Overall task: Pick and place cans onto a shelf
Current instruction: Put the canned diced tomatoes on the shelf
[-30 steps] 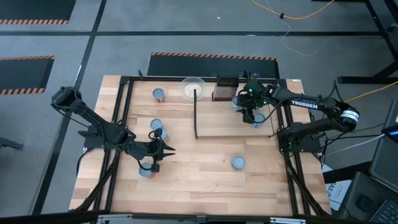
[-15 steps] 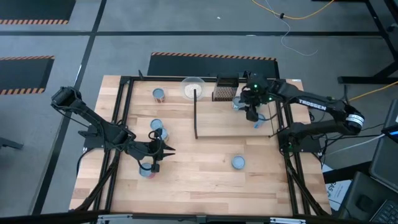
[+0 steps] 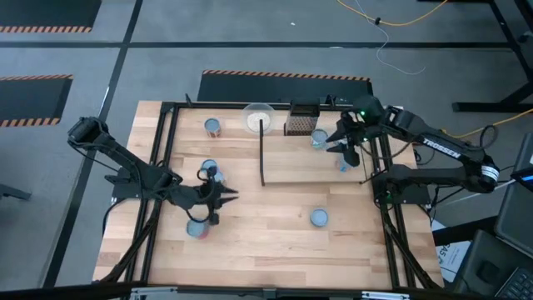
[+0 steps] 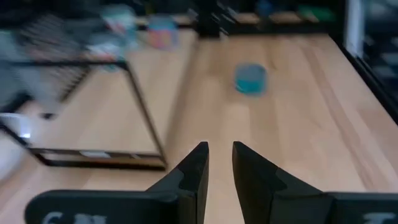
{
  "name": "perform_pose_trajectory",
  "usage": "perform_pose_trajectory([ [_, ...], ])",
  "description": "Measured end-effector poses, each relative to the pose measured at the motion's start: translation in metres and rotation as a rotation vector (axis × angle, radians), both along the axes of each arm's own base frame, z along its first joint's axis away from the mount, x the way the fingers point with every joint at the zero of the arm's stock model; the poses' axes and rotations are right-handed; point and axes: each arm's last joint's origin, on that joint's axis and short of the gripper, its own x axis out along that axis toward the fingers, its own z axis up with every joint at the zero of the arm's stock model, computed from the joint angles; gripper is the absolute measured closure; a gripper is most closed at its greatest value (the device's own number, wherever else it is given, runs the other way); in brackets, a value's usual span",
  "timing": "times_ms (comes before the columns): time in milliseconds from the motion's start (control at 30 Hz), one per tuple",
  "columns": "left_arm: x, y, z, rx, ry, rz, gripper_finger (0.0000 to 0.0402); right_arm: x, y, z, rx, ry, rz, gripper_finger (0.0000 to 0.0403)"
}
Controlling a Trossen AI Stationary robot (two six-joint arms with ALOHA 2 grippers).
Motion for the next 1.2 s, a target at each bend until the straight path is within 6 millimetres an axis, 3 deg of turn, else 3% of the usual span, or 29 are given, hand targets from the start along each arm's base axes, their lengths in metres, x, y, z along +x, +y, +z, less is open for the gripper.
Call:
perform_pose_trajectory([
  [267, 0.017, 0.043, 0.011, -0.006, -0.084, 0.266, 0.0336, 0.001, 0.022, 0.004, 0.015, -0.009, 0.090, 0.0228],
  [567, 0.029, 0.110, 0.028, -0.085, -0.092, 0.479, 0.0336, 0.009, 0.044, 0.004, 0.016, -0.005, 0.220, 0.0228],
  [933, 0.018, 0.166, 0.039, -0.091, 0.050, 0.710, 0.0324, 0.012, 0.055, 0.004, 0.015, -0.006, 0.286, 0.0228],
  [1200, -0.005, 0.195, 0.023, -0.270, 0.227, 0.815, 0.0275, 0.012, 0.055, 0.004, 0.010, -0.018, 0.287, 0.0228],
])
